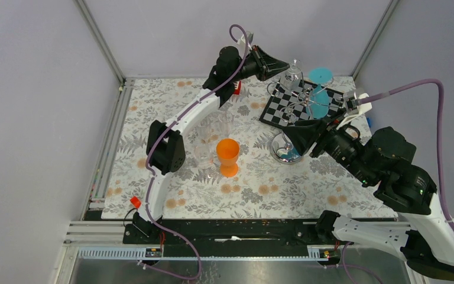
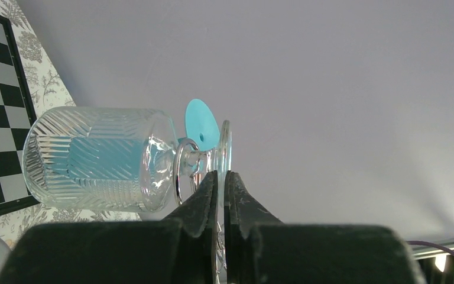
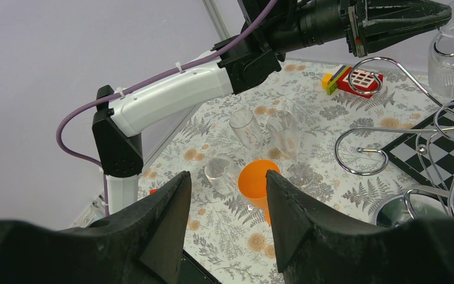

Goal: Take the wine glass off the wine glass rack

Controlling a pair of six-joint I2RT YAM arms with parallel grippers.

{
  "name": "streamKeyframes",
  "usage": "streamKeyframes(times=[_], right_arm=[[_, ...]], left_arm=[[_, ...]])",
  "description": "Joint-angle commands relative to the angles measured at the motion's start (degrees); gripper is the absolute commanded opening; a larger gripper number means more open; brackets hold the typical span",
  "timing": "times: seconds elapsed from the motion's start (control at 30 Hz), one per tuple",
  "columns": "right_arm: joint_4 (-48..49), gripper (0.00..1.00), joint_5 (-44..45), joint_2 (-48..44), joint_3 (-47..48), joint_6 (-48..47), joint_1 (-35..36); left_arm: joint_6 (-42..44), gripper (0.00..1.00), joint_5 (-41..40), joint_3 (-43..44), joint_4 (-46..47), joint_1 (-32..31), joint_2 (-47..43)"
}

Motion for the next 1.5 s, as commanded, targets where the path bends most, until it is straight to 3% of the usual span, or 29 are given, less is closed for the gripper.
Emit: streamKeyframes(times=[0.0, 0.9, 1.47], right_arm=[[3.08, 0.56, 1.66, -0.33, -0.04, 0.44, -0.11], [3.27, 0.56, 1.83, 0.3, 0.07, 0.43, -0.11], [4.12, 0.56, 1.34, 0.96, 0.21, 0.72, -0.11]], left_arm=[[-2.04, 0.0, 1.39, 5.6, 9.11, -0.61, 0.13], [-3.22, 0.0, 9.36, 6.16, 9.11, -0.79, 0.72], [-1.13, 0.0, 11.5, -5.48, 12.45, 1.22, -7.72]])
